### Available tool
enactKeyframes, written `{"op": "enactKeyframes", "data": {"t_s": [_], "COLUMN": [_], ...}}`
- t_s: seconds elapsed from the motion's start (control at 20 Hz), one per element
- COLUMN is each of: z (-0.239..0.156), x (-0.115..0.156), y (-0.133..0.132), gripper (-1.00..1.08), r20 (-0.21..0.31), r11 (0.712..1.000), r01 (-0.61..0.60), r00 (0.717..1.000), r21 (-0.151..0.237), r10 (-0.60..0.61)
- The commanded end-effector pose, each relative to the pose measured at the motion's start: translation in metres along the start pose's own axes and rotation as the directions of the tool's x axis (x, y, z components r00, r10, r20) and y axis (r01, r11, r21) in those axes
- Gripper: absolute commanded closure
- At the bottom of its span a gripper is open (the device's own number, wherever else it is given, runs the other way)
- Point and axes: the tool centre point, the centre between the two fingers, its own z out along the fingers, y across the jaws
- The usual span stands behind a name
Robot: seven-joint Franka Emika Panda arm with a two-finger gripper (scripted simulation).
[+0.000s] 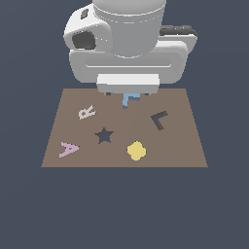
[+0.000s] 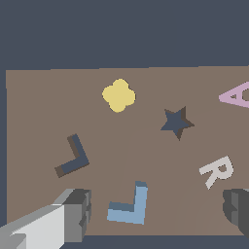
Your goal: Insert a designated object into the corresponding slot on a board.
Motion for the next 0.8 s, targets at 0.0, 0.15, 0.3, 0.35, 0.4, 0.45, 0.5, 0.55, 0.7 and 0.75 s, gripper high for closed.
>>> {"op": "enactKeyframes", "data": {"t_s": [0.0, 0.15, 0.3, 0.35, 0.4, 0.45, 0.5, 0.55, 0.7, 0.75], "z": [0.0, 0.002, 0.008, 0.01, 0.014, 0.018, 0.022, 0.026, 0.043, 0.049], "x": [0.0, -0.001, -0.005, -0.007, -0.01, -0.012, -0.015, -0.019, -0.03, -0.035], "y": [0.0, 0.0, -0.001, -0.001, -0.001, -0.002, -0.002, -0.002, -0.004, -0.005], "gripper": [-0.92, -0.92, -0.92, -0.92, -0.92, -0.92, -0.92, -0.92, -0.92, -0.92], "r20": [0.0, 0.0, 0.001, 0.001, 0.001, 0.001, 0.002, 0.002, 0.004, 0.004], "r11": [1.0, 1.0, 1.0, 1.0, 1.0, 1.0, 1.0, 1.0, 0.999, 0.999], "r01": [0.0, -0.002, -0.007, -0.009, -0.012, -0.015, -0.019, -0.023, -0.038, -0.044], "r00": [1.0, 1.0, 1.0, 1.0, 1.0, 1.0, 1.0, 1.0, 0.999, 0.999], "r21": [0.0, 0.0, -0.001, -0.001, -0.001, -0.002, -0.002, -0.002, -0.004, -0.005], "r10": [0.0, 0.002, 0.007, 0.009, 0.012, 0.015, 0.019, 0.023, 0.038, 0.044]}}
